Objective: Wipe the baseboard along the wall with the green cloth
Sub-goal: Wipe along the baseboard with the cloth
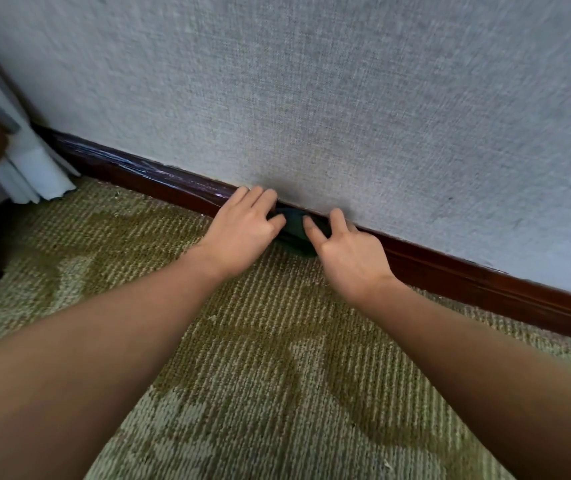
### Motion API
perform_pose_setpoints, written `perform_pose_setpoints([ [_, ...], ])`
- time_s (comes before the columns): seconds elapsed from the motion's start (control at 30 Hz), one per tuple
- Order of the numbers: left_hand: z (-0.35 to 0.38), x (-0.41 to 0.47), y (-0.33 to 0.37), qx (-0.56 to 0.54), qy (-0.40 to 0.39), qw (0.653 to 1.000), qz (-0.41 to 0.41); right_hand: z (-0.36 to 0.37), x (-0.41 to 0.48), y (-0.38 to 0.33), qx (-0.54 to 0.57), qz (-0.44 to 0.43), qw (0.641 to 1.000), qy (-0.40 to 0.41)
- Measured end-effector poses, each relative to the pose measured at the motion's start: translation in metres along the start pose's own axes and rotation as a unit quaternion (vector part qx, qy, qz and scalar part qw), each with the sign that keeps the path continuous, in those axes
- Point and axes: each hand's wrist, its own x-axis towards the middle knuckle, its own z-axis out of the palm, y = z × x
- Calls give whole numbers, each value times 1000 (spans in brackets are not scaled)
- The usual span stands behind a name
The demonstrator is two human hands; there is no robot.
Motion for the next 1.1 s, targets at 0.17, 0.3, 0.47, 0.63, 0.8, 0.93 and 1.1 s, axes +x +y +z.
perform_pose_setpoints([
  [0.17, 5, 7, 3, 12, -4, 1000, -23, -1, -1, 3, -1, 17, 1000, 3],
  [0.3, 9, 12, 3, -5, -45, 998, -39, -1, 2, 1, 2, 13, 1000, -4],
  [0.47, 12, 9, 0, -3, -34, 999, -33, 3, 2, 2, -1, -1, 1000, -6],
  [0.63, 12, 6, -4, 5, -31, 999, -14, 9, 7, -3, -2, -5, 1000, -19],
  [0.8, 17, 5, -6, -9, -38, 999, -18, 13, 11, -7, 3, -10, 1000, -26],
  [0.93, 18, 6, -7, -27, -31, 998, -43, 12, 13, -9, 51, 1, 998, -44],
  [1.1, 16, 3, -16, -20, -51, 997, -50, 1, 19, -12, 172, 35, 982, -66],
])
